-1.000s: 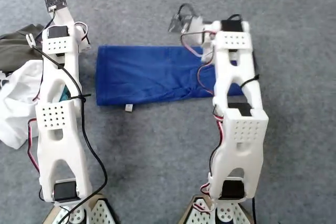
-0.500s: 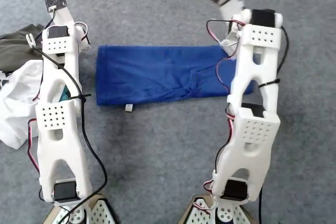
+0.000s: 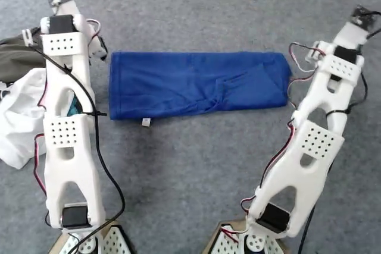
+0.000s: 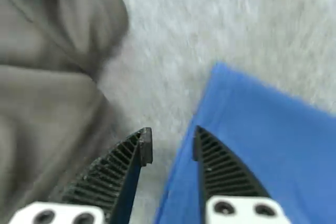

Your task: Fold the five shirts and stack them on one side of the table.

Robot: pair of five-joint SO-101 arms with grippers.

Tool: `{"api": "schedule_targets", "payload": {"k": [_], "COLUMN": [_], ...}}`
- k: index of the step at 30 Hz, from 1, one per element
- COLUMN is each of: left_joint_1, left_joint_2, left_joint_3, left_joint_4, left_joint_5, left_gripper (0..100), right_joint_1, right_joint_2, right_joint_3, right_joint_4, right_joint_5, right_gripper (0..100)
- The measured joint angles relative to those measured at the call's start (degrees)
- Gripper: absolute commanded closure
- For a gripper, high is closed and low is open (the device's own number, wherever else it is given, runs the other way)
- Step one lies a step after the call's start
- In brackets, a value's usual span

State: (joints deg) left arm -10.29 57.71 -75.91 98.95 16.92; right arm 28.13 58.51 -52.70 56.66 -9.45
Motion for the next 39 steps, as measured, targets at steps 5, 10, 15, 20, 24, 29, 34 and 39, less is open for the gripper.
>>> {"api": "schedule_targets", "payload": {"k": [5,10,15,20,24,29,34,39], "left_joint_1": [0.35,0.62,0.88,2.81,2.55,2.46,2.9,5.1], "left_joint_2": [0.09,0.09,0.09,1.49,4.84,8.18,8.79,9.14], "left_joint_3": [5.63,7.21,7.47,7.56,7.56,6.86,6.33,6.33], "left_joint_4": [1.32,1.41,1.41,0.88,0.18,-0.18,-0.26,-1.85], "left_joint_5": [0.0,0.0,-0.09,-2.46,-2.81,-4.57,-6.33,-11.34], "left_gripper": [76,75,75,76,76,77,88,97], "right_joint_1": [0.53,2.11,2.11,2.11,2.11,2.11,2.11,2.11], "right_joint_2": [3.6,5.63,7.03,7.03,7.03,7.03,7.03,7.03], "right_joint_3": [-6.07,-10.37,-13.1,-13.1,-13.1,-13.1,-13.1,-13.1], "right_joint_4": [0.0,0.97,1.58,1.93,1.93,1.93,1.93,1.93], "right_joint_5": [-0.7,-0.7,-0.7,-0.7,-0.7,-0.7,-0.7,-0.7], "right_gripper": [97.4,97.4,97.4,97.4,97.4,97.4,97.4,97.4]}}
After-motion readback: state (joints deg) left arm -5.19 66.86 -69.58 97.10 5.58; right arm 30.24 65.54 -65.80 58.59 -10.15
